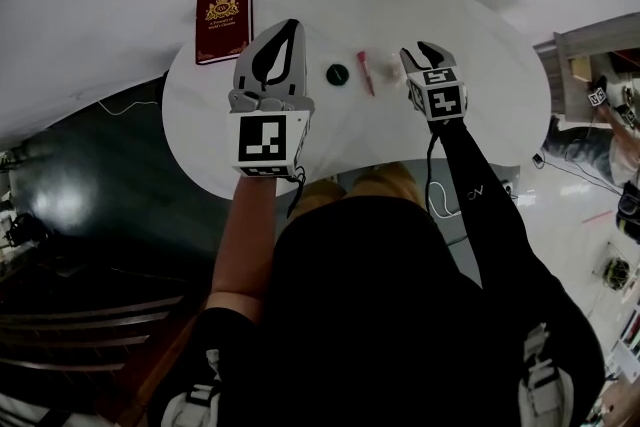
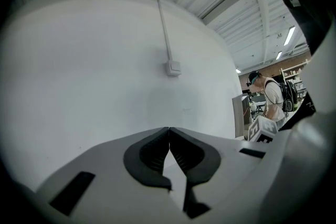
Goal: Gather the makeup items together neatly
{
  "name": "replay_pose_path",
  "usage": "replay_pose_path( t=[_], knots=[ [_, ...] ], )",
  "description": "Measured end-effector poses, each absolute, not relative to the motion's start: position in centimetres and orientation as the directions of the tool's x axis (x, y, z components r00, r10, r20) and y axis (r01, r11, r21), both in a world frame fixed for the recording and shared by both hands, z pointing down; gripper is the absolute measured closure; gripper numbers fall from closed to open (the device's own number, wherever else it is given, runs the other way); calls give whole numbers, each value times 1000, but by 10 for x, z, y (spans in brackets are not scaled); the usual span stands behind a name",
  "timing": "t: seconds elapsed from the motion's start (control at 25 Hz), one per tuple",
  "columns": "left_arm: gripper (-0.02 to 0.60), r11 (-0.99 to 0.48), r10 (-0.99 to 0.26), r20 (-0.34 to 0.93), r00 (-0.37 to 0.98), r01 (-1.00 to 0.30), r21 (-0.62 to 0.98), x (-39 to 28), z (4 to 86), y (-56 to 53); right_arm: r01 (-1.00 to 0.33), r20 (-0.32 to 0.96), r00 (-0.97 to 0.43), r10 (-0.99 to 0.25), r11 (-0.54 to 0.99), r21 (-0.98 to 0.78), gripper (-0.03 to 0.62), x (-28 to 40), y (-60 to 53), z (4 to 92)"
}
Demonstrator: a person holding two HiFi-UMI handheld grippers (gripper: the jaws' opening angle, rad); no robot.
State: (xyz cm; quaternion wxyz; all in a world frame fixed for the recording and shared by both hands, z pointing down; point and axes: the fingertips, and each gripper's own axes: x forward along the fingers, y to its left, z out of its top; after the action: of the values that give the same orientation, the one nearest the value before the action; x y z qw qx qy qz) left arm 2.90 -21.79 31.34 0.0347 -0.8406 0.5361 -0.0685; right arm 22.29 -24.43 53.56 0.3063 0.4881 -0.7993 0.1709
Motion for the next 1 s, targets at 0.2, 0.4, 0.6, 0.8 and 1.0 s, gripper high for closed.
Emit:
replay_pose_path(
  t=[0.2, 0.4, 0.6, 0.8, 1.0],
  knots=[
    [571, -432, -902, 55, 429, -894, -119, 30, 304, -216, -794, 474, -447, -759, 581, 181, 459, 195, -254, 432],
    [571, -423, -906, 28, 423, -899, -116, 29, 292, -215, -813, 183, -519, -835, 548, 194, 459, 175, -245, 333],
    [571, -410, -911, 5, 412, -904, -125, 27, 279, -212, -822, 55, -540, -840, 540, 179, 459, 154, -222, 298],
    [571, -403, -913, 0, 407, -905, -135, 25, 277, -212, -814, 51, -554, -831, 554, 177, 459, 146, -219, 297],
    [571, -409, -911, 3, 413, -902, -142, 27, 278, -211, -797, 46, -576, -816, 574, 189, 589, 142, -212, 296]
  ],
)
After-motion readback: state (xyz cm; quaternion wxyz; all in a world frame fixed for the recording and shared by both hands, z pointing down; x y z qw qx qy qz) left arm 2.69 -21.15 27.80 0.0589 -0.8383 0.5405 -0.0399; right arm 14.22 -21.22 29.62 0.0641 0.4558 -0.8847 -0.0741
